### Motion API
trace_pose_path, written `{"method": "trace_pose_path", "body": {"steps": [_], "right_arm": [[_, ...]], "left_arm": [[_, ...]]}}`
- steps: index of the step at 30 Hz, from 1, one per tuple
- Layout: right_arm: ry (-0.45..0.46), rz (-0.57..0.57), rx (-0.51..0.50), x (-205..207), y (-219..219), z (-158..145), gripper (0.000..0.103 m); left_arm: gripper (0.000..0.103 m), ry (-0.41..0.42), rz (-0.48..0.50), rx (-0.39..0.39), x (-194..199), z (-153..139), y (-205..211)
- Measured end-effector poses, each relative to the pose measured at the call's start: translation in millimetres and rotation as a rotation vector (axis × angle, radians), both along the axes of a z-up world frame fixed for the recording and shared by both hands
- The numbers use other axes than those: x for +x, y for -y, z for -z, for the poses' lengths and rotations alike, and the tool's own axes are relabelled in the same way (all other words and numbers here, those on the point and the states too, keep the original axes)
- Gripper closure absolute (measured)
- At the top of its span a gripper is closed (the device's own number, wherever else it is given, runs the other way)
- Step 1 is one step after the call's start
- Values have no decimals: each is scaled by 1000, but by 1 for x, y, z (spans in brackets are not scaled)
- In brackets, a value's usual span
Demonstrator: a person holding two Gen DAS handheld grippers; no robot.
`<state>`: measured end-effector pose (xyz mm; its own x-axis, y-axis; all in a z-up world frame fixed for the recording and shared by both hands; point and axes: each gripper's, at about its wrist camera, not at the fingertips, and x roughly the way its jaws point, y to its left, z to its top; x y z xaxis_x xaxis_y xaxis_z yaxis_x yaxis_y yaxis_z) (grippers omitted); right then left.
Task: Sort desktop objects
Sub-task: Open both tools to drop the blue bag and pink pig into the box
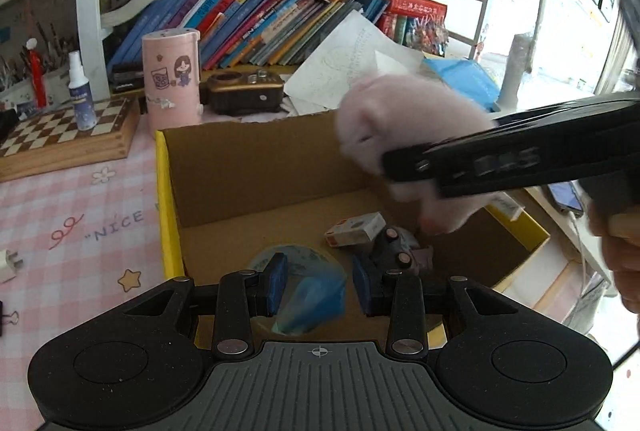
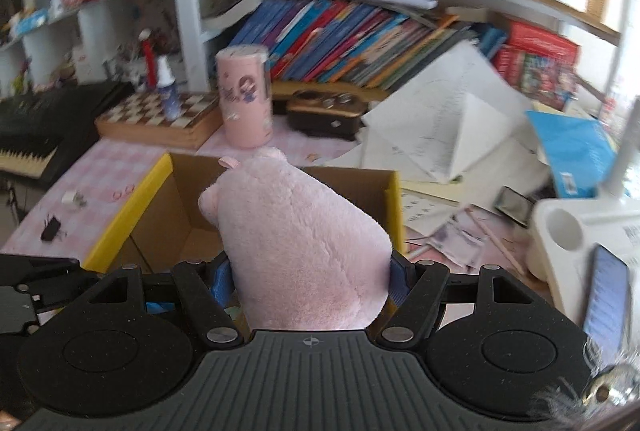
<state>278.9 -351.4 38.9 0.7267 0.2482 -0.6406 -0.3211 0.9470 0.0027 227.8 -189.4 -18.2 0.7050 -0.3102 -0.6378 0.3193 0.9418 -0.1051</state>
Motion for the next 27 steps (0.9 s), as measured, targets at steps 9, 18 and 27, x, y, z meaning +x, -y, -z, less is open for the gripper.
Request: {"method": "trace_pose_path", "body": {"steps": [9,18,27], "right_arm": [[-102,-132,-84,46,-25,25,35],[-188,-202,-145,74,-42,42,34],[-199,-218,-158,82,-49,48,25]], "left_arm": [[45,58,-74,4,-12,-13,-11],[36,105,-171,-43,-40,-31,-38],[30,102,-244,-62,-48,-32,-51]]}}
